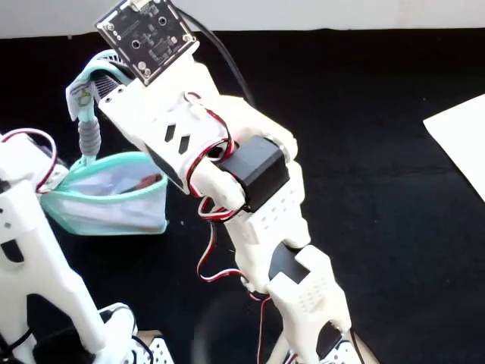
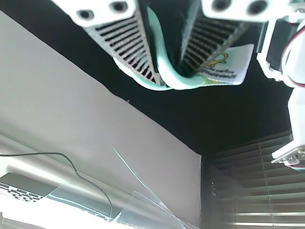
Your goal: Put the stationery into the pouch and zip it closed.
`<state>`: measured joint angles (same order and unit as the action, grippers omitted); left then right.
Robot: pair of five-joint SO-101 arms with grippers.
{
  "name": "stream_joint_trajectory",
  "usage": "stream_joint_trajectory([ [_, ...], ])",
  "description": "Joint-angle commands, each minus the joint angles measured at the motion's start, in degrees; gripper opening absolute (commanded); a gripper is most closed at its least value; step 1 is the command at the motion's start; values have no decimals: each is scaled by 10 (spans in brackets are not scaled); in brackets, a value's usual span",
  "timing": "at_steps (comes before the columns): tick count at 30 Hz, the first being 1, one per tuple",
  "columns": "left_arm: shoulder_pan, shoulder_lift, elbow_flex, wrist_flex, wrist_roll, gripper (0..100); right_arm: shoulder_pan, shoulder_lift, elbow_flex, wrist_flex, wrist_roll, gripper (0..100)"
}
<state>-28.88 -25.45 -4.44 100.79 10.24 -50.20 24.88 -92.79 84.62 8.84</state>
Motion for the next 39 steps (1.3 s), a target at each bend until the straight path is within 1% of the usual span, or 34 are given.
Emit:
stream_joint_trajectory([
  [1,19,-2,2,4,-8,133,5,-3,1,-15,-7,7],
  [7,76,-2,-2,4,-7,127,4,-3,1,-15,-7,7],
  [9,96,0,-3,4,-8,66,4,-3,1,-15,-7,7],
  [10,102,1,-4,4,-11,11,4,-3,1,-15,-7,7],
  [14,103,2,-4,4,-12,6,6,-3,1,-15,-7,7],
  [16,87,2,-5,4,-23,6,7,-3,0,0,-7,7],
  [21,31,2,-4,1,-28,6,8,-6,-5,77,-4,7],
  [23,13,2,-4,0,-30,6,20,-7,-5,102,-4,7],
  [28,-29,2,-4,-23,-46,6,91,-9,-6,116,-5,7],
  [32,-73,2,-3,-50,-45,6,147,-13,-48,164,-4,7],
  [34,-90,3,-3,-61,-45,6,181,-15,-68,164,-4,7],
  [39,-117,3,1,-76,-45,6,233,-15,-77,164,-4,7],
])
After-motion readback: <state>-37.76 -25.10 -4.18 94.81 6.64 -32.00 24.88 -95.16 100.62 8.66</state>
